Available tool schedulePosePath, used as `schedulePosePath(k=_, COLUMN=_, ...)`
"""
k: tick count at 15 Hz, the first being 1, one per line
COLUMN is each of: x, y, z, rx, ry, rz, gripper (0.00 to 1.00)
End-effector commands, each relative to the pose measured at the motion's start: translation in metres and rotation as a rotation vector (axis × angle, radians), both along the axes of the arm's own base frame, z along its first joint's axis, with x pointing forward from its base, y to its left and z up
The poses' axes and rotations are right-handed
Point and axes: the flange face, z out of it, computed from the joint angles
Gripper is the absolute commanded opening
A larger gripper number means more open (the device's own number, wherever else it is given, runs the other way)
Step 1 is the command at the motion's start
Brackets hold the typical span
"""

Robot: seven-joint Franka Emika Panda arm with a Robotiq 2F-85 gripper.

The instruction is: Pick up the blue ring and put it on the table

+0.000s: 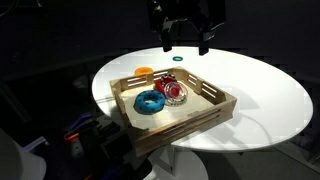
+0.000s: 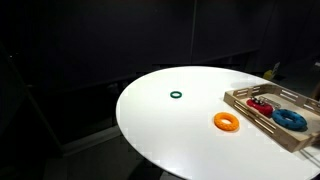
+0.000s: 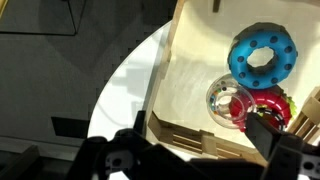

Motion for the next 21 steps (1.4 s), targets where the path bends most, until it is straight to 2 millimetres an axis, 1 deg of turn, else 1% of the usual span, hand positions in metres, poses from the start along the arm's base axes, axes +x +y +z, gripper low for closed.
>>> schedulePosePath(k=1, x=0.012, y=0.016, z=-0.012, rx=-0.012, ry=0.037, rz=-0.044, gripper=1.00)
schedulePosePath(k=6, x=0.008, y=0.041, z=-0.048, rx=-0.021, ry=0.097, rz=-0.075, gripper=1.00)
schedulePosePath(k=10, x=0.004, y=0.051, z=-0.078, rx=-0.009, ry=0.116, rz=-0.065, gripper=1.00)
schedulePosePath(k=12, x=0.005, y=0.050, z=-0.082, rx=0.019, ry=0.107, rz=-0.058, gripper=1.00)
schedulePosePath(k=13, x=0.004, y=0.049, z=-0.079, rx=-0.001, ry=0.127, rz=-0.049, gripper=1.00)
schedulePosePath(k=16, x=0.004, y=0.050, z=-0.083, rx=0.004, ry=0.124, rz=-0.048, gripper=1.00)
schedulePosePath(k=21, x=-0.001, y=0.052, z=-0.103, rx=0.025, ry=0.128, rz=-0.059, gripper=1.00)
